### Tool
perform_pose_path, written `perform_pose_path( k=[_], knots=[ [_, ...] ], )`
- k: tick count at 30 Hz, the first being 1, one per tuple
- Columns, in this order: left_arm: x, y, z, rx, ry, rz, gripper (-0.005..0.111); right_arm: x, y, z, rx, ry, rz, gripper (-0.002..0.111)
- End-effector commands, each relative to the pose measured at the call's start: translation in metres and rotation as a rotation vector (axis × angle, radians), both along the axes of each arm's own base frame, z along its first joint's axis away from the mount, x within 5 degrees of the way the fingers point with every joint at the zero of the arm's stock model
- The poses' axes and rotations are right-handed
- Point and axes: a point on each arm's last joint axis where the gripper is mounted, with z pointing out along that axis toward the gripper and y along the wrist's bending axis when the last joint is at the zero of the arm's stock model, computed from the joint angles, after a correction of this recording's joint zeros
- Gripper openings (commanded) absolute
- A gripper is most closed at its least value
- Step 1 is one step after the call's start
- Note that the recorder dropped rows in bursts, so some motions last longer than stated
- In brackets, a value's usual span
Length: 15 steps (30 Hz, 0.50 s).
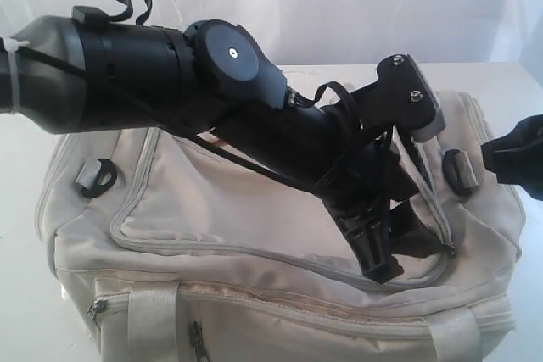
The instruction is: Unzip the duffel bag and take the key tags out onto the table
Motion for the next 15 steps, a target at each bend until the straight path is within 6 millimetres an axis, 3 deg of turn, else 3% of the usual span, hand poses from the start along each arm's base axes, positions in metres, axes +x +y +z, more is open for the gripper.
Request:
perform_pose_path(
  k=[1,15],
  knots=[
    [0.002,-0.004,-0.006,0.004,-0.073,-0.020,0.066,0.002,-0.001,0.000,0.013,-0.021,-0.017,0.061],
    [0.005,-0.014,-0.035,0.048,-0.017,-0.022,0.066,0.002,-0.001,0.001,0.027,-0.025,-0.028,0.061]
  ],
)
